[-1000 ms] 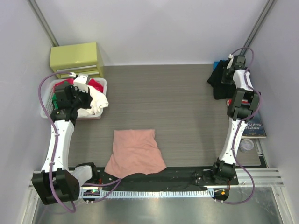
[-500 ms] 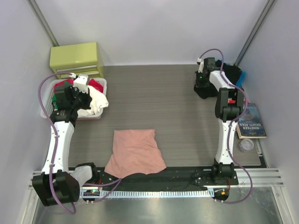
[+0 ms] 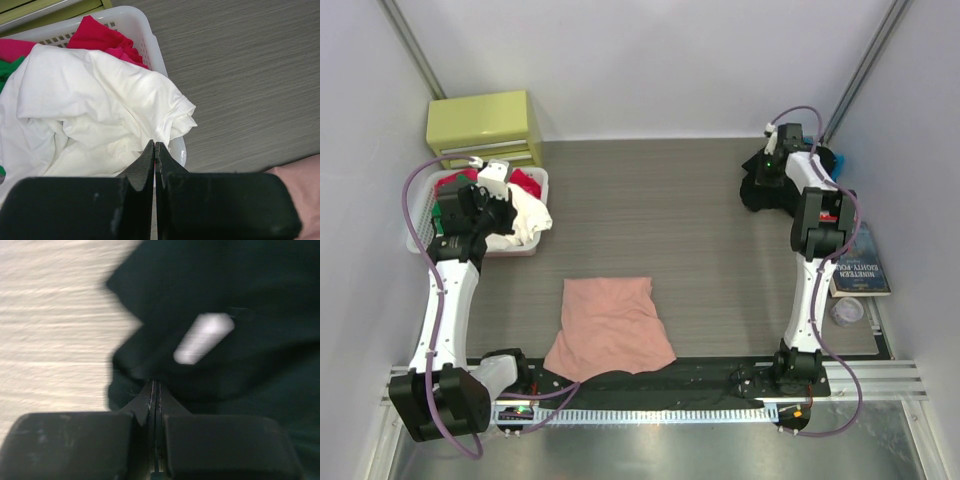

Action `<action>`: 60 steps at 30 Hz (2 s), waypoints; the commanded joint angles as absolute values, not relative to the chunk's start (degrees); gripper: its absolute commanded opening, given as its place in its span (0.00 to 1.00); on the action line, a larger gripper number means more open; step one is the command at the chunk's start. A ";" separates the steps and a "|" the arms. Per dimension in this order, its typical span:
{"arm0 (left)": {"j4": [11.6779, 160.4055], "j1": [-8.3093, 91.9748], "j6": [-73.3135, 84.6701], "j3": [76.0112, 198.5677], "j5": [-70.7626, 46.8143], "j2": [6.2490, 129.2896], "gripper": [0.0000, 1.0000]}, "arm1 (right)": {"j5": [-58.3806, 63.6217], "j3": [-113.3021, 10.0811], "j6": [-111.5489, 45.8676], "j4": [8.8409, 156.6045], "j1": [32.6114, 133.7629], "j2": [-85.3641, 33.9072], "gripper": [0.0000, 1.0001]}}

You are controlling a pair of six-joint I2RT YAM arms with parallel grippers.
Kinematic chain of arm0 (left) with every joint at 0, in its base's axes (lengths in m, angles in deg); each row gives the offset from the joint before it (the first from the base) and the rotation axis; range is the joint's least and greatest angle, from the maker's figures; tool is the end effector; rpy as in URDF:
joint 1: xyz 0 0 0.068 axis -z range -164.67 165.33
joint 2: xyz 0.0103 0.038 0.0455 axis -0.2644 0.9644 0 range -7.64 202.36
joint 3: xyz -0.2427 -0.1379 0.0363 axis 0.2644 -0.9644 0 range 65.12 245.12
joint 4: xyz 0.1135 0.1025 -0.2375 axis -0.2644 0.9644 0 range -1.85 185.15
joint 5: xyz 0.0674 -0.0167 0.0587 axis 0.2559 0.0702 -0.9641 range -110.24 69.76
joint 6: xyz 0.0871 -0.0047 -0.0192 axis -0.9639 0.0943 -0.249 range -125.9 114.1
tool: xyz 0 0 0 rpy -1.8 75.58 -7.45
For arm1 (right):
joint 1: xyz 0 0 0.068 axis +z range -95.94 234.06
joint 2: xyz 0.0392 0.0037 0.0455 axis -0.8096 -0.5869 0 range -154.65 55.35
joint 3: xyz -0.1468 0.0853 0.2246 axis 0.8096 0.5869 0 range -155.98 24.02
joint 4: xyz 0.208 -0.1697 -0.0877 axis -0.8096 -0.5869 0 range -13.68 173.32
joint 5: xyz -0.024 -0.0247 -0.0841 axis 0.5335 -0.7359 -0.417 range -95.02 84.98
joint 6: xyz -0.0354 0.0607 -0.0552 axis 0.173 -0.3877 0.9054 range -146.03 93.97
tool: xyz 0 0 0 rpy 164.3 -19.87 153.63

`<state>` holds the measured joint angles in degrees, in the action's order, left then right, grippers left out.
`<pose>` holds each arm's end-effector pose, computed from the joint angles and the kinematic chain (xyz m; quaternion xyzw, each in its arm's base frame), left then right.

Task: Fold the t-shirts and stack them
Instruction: Put the neatly folded tshirt into the corner of the board with both arms

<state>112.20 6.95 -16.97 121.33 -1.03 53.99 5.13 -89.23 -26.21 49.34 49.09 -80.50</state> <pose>0.2927 0.0166 0.3148 0.1040 0.8494 -0.0581 0.5141 0.5686 -0.0354 0.1291 0.0175 0.9542 0.0727 0.2897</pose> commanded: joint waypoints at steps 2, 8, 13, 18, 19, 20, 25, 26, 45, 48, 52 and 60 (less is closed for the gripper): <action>111.44 6.63 -18.03 121.99 -0.64 53.53 0.00 | 1.58 -92.42 -28.67 52.29 43.69 -77.98 0.01; 112.22 6.54 -17.85 122.60 -0.20 53.71 0.00 | 0.17 -92.43 -26.99 52.29 42.11 -78.33 0.01; 112.75 6.46 -18.12 122.95 -0.20 53.36 0.00 | 0.08 -92.43 -26.47 52.91 41.84 -79.03 0.01; 112.93 6.46 -18.20 122.87 0.24 53.97 0.00 | 1.92 -89.28 -26.29 55.80 41.84 -75.80 0.01; 113.02 6.54 -18.38 122.69 0.42 53.97 0.00 | 2.62 -86.74 -26.29 58.16 41.84 -74.56 0.03; 113.02 6.63 -18.56 122.60 0.33 54.06 0.00 | 2.89 -84.98 -26.46 59.83 41.84 -73.33 0.06; 113.02 6.55 -18.73 122.69 0.59 54.85 0.00 | 3.85 -74.62 -27.17 71.09 41.84 -62.27 0.05; 112.93 6.54 -18.73 122.69 0.77 55.03 0.00 | 4.20 -73.02 -27.08 72.75 41.93 -60.42 0.03; 112.84 6.63 -18.65 122.51 1.03 54.76 0.00 | -26.54 -82.57 -21.63 64.77 39.91 -58.80 0.01; 112.58 6.55 -18.56 122.60 1.12 55.64 0.00 | -28.74 -87.13 -21.02 62.68 40.00 -62.66 0.01; 112.67 6.63 -18.56 122.86 1.12 55.82 0.00 | -30.33 -93.74 -20.75 59.24 40.00 -68.21 0.01; 112.67 6.54 -18.73 122.86 0.77 55.91 0.00 | -31.65 -99.29 -21.19 55.55 39.21 -76.04 0.01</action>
